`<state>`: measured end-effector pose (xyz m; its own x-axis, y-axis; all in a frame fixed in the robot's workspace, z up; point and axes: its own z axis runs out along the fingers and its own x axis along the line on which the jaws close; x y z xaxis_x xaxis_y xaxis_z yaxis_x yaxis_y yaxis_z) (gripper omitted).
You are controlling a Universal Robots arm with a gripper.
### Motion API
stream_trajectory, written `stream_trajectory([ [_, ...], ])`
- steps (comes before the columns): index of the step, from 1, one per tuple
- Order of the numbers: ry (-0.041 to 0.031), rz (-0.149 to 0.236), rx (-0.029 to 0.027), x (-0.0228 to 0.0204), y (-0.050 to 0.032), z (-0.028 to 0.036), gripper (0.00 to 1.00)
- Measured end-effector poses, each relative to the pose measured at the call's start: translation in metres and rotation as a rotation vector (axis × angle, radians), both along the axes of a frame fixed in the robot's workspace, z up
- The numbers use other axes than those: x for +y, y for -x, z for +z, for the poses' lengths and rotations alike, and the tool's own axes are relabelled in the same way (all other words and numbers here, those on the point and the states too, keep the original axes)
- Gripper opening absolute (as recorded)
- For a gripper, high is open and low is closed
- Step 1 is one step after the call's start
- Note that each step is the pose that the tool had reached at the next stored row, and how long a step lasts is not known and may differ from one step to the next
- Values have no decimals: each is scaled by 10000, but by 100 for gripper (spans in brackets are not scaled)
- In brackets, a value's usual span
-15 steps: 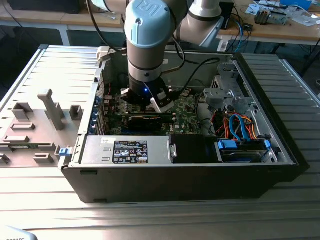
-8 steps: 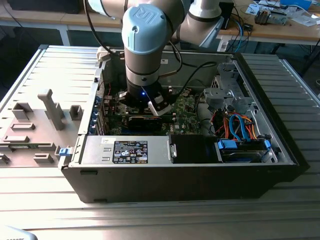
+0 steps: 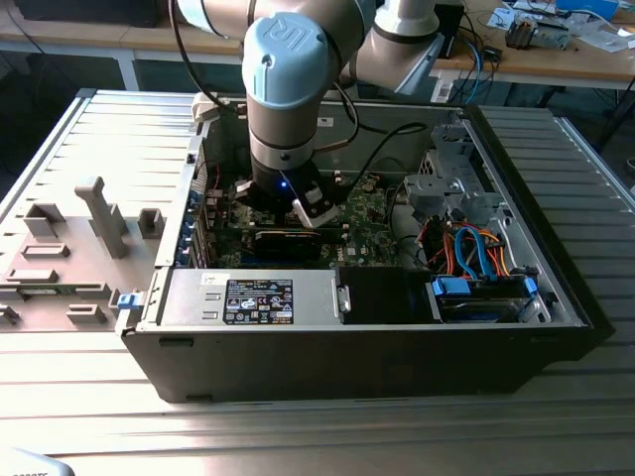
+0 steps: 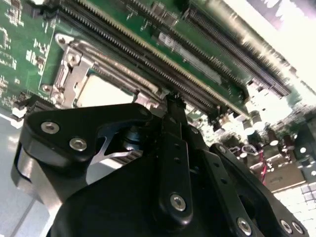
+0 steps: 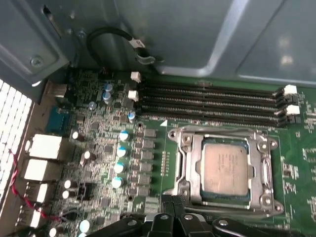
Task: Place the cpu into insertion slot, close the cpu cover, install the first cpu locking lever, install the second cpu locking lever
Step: 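Install the second cpu locking lever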
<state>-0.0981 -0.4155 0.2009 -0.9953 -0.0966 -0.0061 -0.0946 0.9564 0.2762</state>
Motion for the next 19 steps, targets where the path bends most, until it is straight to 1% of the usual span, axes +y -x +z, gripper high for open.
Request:
stream_trajectory([
  [7,-4,29,-4,6,2,-31,11],
  [11,-5,49,-1,25,3,-38,11],
  [14,-13,65,1,27,4,-41,11],
  [16,-14,68,-16,26,11,-42,11],
  [19,48,73,-52,24,17,-22,11],
])
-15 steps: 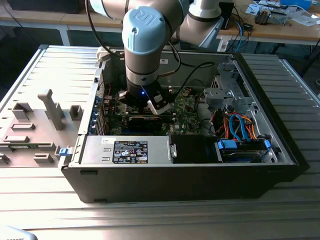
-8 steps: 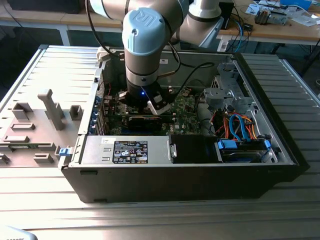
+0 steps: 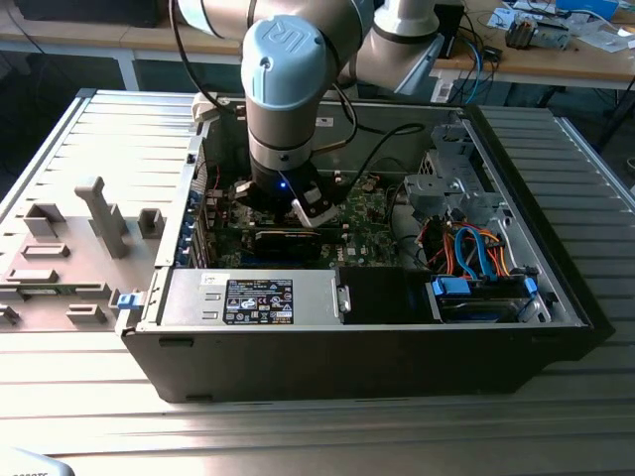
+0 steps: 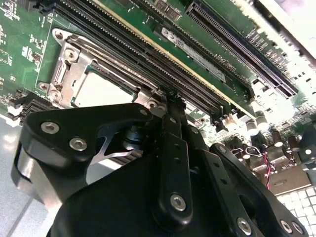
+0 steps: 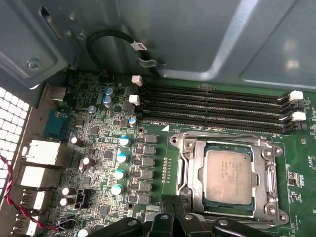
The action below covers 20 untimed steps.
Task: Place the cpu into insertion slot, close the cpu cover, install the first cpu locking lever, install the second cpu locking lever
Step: 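Install the second cpu locking lever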
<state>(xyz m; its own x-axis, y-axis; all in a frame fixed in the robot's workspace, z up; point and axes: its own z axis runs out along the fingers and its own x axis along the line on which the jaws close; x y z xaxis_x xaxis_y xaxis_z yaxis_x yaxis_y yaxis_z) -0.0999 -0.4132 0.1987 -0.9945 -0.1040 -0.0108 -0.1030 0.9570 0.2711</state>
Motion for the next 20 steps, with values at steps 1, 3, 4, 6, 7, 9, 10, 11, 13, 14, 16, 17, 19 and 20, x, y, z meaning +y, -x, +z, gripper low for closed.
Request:
stream_trajectory([
  [1,30,1,-6,0,0,16,11],
  [3,137,0,0,3,-30,55,11],
  [4,168,-1,33,14,-74,55,11],
  [6,182,1,135,39,-166,54,11],
  [7,190,2,198,66,-227,54,11],
  [9,217,2,243,138,-303,54,11],
  [10,242,0,249,173,-318,55,11],
  [11,288,1,248,235,-334,54,11],
  [13,412,-1,246,297,-339,74,11],
  [14,496,-2,247,309,-340,94,11],
  [16,720,-4,248,329,-341,159,11],
  [17,792,-5,248,333,-340,183,11],
  [19,909,-7,248,345,-340,221,11],
  [20,954,-7,249,347,-340,238,11],
])
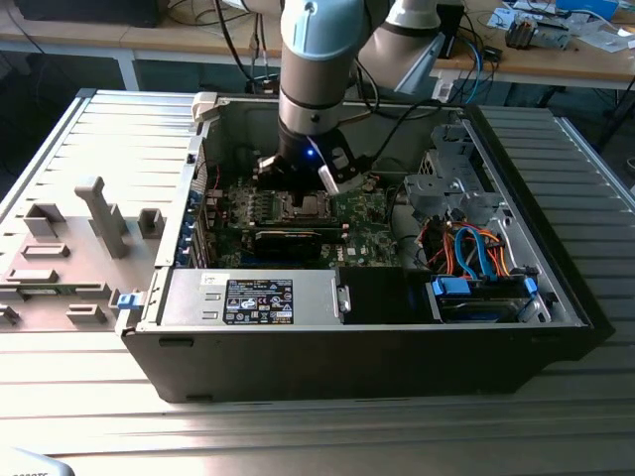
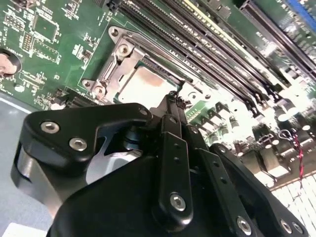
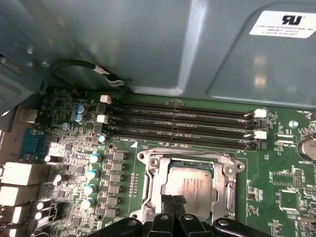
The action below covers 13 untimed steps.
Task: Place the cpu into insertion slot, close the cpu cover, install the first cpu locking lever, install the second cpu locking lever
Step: 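Install the second cpu locking lever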
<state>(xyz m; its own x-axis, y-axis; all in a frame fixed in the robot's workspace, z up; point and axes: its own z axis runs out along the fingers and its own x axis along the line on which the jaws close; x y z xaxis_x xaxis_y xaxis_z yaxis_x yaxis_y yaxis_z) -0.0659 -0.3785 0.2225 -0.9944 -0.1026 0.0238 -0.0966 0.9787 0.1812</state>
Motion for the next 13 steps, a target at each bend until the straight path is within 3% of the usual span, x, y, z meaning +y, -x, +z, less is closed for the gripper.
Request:
stream_trajectory([
  [4,101,0,-1,6,0,78,11],
  [5,174,0,-1,8,-1,146,11],
  [6,298,0,-2,15,0,301,11],
  [7,306,0,1,15,0,333,11],
  [13,302,0,-2,16,0,346,11],
])
